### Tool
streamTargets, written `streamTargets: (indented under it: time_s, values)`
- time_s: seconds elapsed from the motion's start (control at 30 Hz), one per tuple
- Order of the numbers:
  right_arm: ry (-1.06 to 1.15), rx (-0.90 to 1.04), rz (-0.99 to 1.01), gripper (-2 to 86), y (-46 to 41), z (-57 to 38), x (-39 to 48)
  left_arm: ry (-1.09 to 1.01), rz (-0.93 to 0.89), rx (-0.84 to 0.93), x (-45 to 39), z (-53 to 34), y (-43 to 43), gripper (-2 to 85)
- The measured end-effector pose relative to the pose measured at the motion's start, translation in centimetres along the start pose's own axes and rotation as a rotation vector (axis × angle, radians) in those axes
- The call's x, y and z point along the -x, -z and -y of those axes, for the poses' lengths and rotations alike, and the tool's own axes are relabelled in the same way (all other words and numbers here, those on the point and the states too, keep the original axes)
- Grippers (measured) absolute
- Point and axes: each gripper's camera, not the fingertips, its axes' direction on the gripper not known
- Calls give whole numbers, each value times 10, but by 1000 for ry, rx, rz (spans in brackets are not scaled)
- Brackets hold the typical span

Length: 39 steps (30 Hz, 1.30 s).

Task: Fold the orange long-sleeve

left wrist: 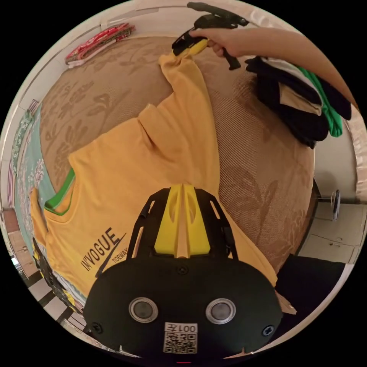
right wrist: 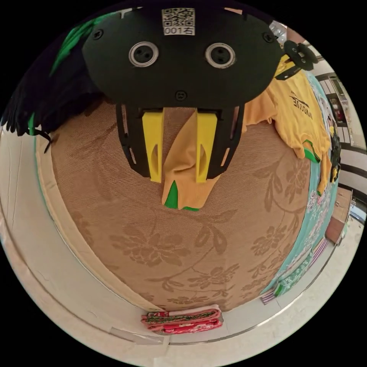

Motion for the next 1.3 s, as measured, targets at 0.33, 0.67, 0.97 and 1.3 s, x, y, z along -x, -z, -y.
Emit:
streamTargets:
  time_s: [0.33, 0.67, 0.97, 1.3]
  values:
    - [57, -83, 37, 30, 61, -58, -1, 24, -29, 44, -22, 28, -20, -9]
    - [167, -55, -394, 16, 175, -204, 19, -12, 13, 88, -49, 52, -23, -7]
    - [38, -239, -133, 0, 237, -291, 27, -178, -337, -444, -60, 88, 84, 109]
    - [-48, -343, 1, -2, 256, -359, 17, -687, -496, -466, -115, 150, 116, 30]
